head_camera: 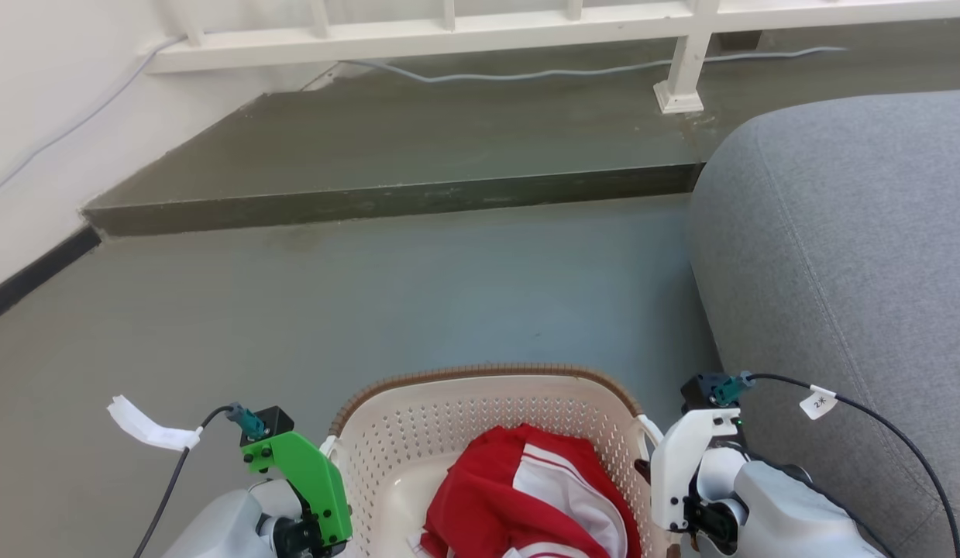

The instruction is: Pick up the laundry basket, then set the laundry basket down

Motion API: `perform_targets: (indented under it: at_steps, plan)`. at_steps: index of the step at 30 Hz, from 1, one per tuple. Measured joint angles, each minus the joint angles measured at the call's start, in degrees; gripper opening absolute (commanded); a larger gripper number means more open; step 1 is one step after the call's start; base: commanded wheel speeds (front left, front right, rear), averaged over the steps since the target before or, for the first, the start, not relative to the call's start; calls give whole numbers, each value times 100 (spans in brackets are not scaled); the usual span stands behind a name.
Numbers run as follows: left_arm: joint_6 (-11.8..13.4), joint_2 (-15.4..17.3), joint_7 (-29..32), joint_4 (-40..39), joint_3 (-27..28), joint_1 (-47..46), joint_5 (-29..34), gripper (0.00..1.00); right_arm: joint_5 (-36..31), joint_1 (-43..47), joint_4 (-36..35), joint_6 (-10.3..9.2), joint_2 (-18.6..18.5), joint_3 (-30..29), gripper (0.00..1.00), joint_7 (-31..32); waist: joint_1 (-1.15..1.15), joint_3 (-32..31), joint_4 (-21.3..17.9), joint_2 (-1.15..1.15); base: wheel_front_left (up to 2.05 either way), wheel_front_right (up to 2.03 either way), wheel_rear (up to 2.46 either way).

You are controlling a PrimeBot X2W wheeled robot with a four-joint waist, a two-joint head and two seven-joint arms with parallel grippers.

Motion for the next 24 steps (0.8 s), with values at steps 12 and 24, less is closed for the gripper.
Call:
perform_targets:
  at_steps: [12,24]
  plan:
    - [0,2,203,49,-30,18,-38,0,167,61,16,0,1,64,0,145,0,-145,-30,0,0,0,0]
    - [0,7,208,43,-37,109,-73,0,193,68,59,0,3,191,0,148,0,-214,-1,0,0,0,0]
